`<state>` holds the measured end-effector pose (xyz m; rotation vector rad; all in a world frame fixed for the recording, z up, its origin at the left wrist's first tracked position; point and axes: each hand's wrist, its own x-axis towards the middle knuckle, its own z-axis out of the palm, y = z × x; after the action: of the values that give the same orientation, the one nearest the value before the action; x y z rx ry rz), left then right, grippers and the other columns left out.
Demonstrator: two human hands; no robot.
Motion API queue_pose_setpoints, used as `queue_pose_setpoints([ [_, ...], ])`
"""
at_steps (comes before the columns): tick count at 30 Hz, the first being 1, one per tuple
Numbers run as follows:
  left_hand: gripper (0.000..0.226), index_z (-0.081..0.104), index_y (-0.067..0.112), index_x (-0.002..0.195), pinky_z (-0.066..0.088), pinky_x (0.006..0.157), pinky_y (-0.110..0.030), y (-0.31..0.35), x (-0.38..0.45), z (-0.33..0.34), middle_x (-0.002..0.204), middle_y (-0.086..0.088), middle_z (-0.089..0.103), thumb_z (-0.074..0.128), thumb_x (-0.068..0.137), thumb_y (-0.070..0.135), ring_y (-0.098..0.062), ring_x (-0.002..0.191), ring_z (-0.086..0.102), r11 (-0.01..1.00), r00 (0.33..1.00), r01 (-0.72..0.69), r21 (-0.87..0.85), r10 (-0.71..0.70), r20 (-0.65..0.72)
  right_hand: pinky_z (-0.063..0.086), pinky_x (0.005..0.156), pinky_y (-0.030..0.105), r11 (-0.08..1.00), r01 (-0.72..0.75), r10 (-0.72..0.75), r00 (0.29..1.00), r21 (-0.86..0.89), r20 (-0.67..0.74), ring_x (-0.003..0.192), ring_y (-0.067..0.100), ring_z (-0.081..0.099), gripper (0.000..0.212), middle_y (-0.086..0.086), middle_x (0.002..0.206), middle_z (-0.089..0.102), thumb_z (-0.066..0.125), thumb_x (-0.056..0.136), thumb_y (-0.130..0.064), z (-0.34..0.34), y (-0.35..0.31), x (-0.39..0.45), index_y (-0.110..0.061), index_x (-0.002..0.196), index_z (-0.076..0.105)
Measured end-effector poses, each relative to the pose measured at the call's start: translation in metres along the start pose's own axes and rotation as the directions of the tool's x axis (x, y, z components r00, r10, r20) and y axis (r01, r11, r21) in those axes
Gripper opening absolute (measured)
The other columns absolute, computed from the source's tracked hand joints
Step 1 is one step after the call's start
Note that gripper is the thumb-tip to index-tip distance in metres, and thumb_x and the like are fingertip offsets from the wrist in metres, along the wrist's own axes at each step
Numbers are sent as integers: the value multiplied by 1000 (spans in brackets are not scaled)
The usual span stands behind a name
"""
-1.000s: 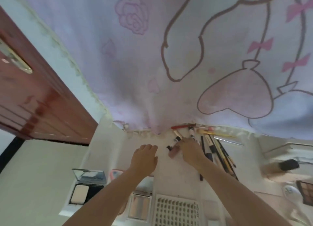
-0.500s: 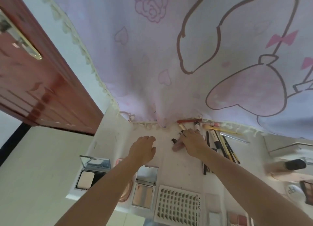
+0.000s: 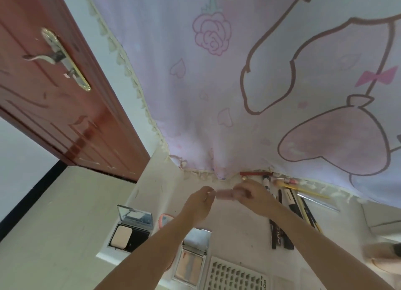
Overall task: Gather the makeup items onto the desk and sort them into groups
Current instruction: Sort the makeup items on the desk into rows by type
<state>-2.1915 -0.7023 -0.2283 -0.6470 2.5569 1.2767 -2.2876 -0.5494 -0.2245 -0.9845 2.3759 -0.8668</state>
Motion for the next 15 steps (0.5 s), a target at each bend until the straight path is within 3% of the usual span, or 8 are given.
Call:
queue_pose_setpoints([
  [3, 26, 53, 14, 80, 37, 51, -13, 12, -5, -12, 69, -3, 57, 33, 98, 16, -10, 52, 52, 938, 992, -57, -343, 15, -124, 36, 56, 8, 962, -23, 40, 998, 273, -56, 62, 3, 49, 9, -9, 68, 50, 55, 88, -12, -10, -36, 7, -11, 90, 64],
  [5, 34, 49, 17, 68, 33, 46, -12, 17, -6, -25, 57, 1, 50, 33, 98, 13, -3, 43, 42, 901, 974, -111, -419, 14, -228, 36, 45, 13, 864, -125, 187, 979, 487, -81, 41, -1, 45, 13, -9, 53, 51, 50, 91, -19, -10, -59, 14, -18, 80, 58],
  [7, 40, 42, 14, 59, 30, 42, -10, 23, -7, -40, 51, 0, 42, 31, 97, 9, -1, 36, 38, 882, 966, -144, -450, 27, -257, 29, 36, 18, 777, -214, 328, 940, 592, -91, 30, 4, 35, 25, -5, 44, 44, 42, 94, -30, -6, -80, 23, -14, 76, 51],
  [11, 39, 30, 14, 58, 26, 44, -16, 25, -6, -75, 54, -3, 32, 25, 95, 5, -8, 42, 30, 889, 980, -127, -441, 43, -195, 25, 35, 19, 711, -371, 508, 859, 598, -71, 34, 11, 31, 43, 2, 53, 38, 27, 96, -44, -3, -119, 42, -16, 67, 43],
  [15, 37, 32, 15, 60, 25, 50, -22, 17, -9, -105, 58, -3, 38, 27, 95, 5, -12, 52, 29, 923, 962, -191, -333, 109, -248, 22, 37, 20, 687, -398, 531, 846, 608, -46, 39, 13, 26, 32, -2, 44, 39, 31, 94, -24, 0, -151, 56, -14, 66, 42],
])
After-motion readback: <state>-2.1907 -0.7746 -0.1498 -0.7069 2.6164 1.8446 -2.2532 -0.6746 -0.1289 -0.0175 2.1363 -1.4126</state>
